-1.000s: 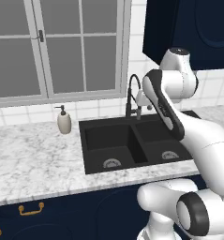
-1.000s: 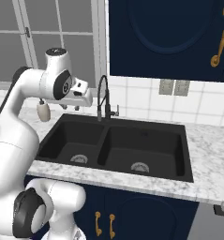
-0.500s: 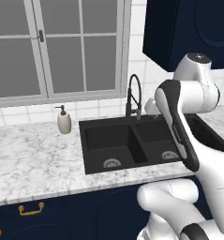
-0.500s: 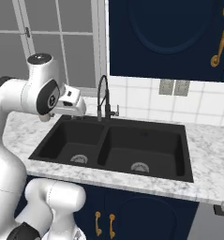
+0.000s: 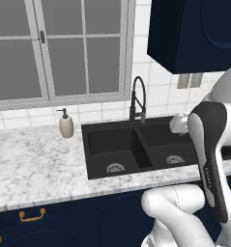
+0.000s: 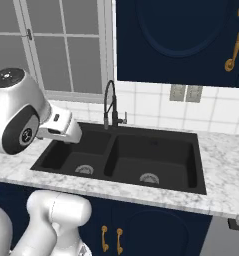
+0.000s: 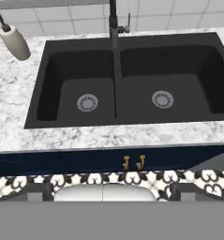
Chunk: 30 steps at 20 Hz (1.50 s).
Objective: Navigate to the stove.
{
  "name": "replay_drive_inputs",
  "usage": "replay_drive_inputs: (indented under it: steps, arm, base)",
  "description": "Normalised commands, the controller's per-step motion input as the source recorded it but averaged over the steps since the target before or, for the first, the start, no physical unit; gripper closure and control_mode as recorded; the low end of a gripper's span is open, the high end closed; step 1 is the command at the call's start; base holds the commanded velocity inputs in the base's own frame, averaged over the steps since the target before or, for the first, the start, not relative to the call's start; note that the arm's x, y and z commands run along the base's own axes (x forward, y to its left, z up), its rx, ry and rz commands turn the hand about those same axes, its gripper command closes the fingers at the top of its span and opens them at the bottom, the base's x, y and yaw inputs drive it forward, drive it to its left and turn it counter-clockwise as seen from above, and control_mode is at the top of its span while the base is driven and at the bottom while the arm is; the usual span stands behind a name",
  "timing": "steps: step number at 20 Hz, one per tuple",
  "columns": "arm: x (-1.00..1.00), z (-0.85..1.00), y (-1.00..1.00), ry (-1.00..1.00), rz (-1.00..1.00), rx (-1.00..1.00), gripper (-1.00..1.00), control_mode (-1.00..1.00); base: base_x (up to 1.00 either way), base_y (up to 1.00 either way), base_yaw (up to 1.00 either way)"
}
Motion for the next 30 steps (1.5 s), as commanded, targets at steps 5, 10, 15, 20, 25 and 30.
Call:
replay_drive_inputs:
  steps: [5,10,15,20,25,30]
  arm:
    - [-0.17,0.09,-0.02,0.00,-0.01,0.00,-1.00,1.00]
    - [0.00,0.00,0.00,0.00,0.00,0.00,-1.00,1.00]
    - [0.00,0.00,0.00,0.00,0.00,0.00,-1.00,1.00]
    - [0.00,0.00,0.00,0.00,0.00,0.00,-1.00,1.00]
    - [0.00,0.00,0.00,0.00,0.00,0.00,-1.00,1.00]
    - [0.00,0.00,0.00,0.00,0.00,0.00,-1.00,1.00]
  base:
    - [-0.80,-0.21,-0.22]
    - [-0.62,-0.03,-0.87]
    - [-0.05,0.00,-1.00]
    - [-0.02,0.00,-1.00]
    - [-0.01,0.00,-1.00]
    - [0.00,0.00,-1.00]
